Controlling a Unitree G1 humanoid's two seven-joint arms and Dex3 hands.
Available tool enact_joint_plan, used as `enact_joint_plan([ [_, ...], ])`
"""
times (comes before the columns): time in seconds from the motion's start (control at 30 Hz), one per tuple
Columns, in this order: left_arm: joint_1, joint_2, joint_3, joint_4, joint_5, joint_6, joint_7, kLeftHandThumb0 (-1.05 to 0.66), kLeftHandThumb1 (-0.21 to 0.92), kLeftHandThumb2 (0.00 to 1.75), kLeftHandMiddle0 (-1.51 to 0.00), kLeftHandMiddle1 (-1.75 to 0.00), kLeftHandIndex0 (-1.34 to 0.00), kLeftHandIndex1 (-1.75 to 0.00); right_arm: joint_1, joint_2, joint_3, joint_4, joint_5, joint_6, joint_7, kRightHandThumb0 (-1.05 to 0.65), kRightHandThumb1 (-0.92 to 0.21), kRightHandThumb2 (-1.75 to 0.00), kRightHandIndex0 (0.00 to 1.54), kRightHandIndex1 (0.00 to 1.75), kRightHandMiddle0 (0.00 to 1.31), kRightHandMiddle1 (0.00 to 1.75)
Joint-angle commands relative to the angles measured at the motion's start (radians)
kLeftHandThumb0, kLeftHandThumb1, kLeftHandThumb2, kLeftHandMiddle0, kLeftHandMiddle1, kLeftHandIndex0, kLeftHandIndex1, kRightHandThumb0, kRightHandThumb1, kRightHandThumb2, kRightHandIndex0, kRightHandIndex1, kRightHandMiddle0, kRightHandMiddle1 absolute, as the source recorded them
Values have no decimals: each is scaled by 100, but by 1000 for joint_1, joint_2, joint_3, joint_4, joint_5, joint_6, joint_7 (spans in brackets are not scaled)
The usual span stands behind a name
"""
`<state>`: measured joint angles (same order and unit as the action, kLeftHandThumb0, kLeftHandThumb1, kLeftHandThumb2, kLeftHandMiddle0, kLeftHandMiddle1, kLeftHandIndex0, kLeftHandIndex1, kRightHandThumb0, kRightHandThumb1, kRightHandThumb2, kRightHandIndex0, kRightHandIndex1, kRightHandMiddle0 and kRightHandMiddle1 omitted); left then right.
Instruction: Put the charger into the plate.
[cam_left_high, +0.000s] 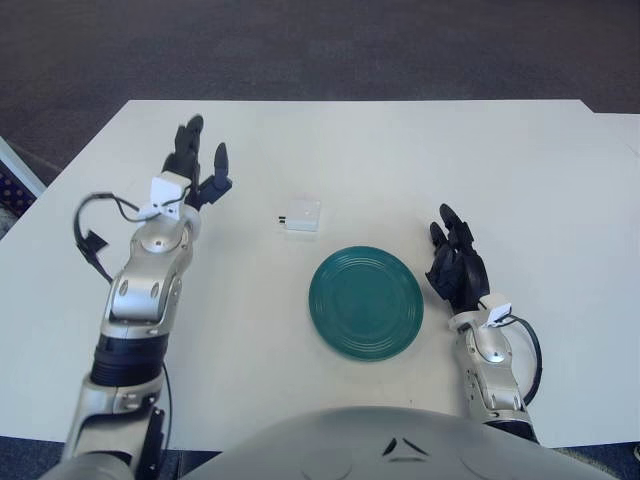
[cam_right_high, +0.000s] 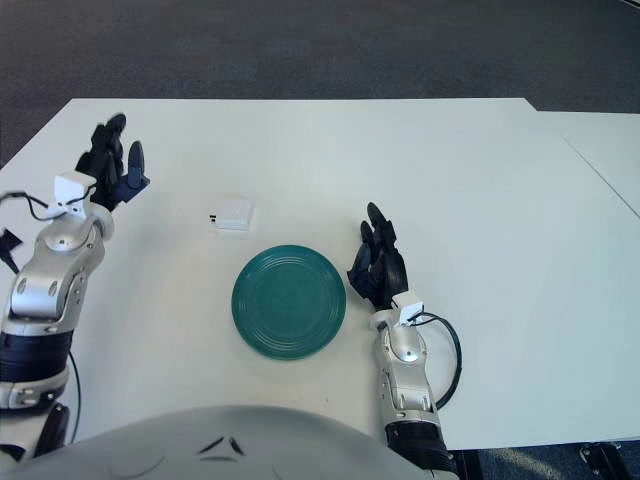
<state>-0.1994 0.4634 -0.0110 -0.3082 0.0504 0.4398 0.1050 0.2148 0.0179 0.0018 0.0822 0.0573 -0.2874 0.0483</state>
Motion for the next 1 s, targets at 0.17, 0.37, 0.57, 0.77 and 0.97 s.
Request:
enact_joint_plan([
  [0.17,-175,259,-400,302,521,-472,-174,-105,92,58,0,0,0,-27,69,14,6,83,-10,114,-26,-89,-92,-94,12,1,0,32],
  [0.37,-259,245,-473,462,594,-613,-218,-105,92,49,0,0,0,-29,69,14,6,90,-7,108,-27,-89,-92,-95,12,1,0,30],
  [0.57,-319,214,-530,647,684,-742,-176,-105,92,47,0,0,0,-31,74,15,4,96,1,88,-21,-89,-92,-96,12,1,0,29],
  [0.77,-342,208,-537,740,732,-841,-152,-105,92,47,0,0,0,-33,81,16,-10,114,26,69,-7,-89,-92,-95,14,1,0,32],
  [0.97,-345,187,-532,789,748,-883,-147,-105,92,49,0,0,0,-38,79,13,-22,127,26,65,0,-89,-92,-95,15,1,0,35],
])
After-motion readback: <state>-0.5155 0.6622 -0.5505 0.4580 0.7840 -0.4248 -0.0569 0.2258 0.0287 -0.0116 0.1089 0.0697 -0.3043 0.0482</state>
